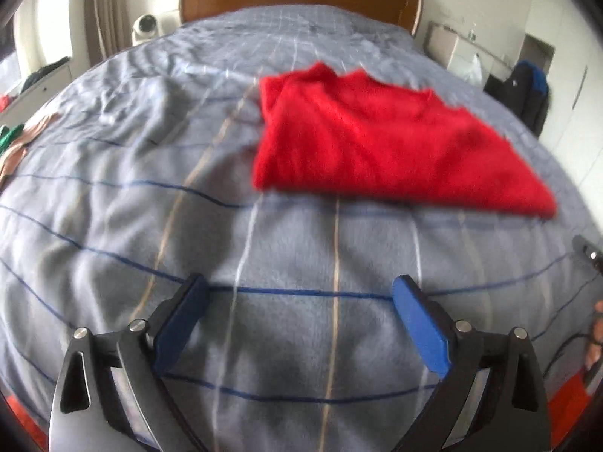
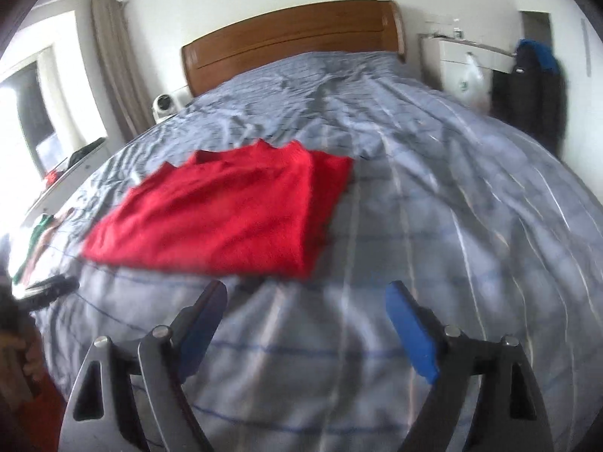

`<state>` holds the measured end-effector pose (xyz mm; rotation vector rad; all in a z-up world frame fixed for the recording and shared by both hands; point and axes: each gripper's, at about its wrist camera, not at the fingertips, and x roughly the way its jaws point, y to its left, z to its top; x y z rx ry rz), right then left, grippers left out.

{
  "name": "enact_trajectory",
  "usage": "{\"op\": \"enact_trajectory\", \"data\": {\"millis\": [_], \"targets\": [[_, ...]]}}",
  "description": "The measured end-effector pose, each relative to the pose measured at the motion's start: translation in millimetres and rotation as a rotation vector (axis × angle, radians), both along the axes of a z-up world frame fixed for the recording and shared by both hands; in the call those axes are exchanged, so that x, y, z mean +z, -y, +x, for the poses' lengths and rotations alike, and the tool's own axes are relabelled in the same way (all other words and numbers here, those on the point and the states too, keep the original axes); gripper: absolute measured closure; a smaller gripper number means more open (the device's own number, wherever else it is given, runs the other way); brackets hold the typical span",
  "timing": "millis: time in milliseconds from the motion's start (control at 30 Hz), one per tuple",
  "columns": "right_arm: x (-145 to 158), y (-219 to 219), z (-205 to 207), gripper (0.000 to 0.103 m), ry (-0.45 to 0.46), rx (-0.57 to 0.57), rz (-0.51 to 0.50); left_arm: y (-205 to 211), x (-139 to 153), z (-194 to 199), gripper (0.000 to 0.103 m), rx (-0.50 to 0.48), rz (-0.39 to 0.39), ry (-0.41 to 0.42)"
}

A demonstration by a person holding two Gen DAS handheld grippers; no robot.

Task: Fold small clothes

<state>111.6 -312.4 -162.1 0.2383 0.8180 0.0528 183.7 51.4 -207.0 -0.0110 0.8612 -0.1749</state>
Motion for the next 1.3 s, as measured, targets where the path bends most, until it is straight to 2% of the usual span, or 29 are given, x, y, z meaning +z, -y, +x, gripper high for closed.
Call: {"op": "enact_trajectory", "data": {"millis": [100, 233, 400, 467, 1300], "targets": [[-34.1, 8.5, 7.3, 0.018, -0.115, -0.016, 0.055, 5.8, -7.1, 0.1, 0.001, -0.031, 0.042, 0.018], [-42.2, 13.0, 4.3, 0.012, -0.075, -0.016, 0.092, 1.1, -8.9, -2.7, 0.000, -0.042, 0.016, 0.023], [-47.6, -8.6, 5.7, 0.000, -0.066, 0.027, -0.022, 4.9, -13.3, -6.5, 0.001, -0.045, 0.030, 0.057], [-49.6, -11.5, 5.2, 0.000, -0.058, 0.029, -0.047, 5.5, -13.0, -7.0, 0.001, -0.046, 0.031, 0.058], [-48.9, -11.8, 3.1, 0.000, -0.038, 0.029, -0.052, 5.0, -13.1, -8.0, 0.001, -0.045, 0.031, 0.060]]}}
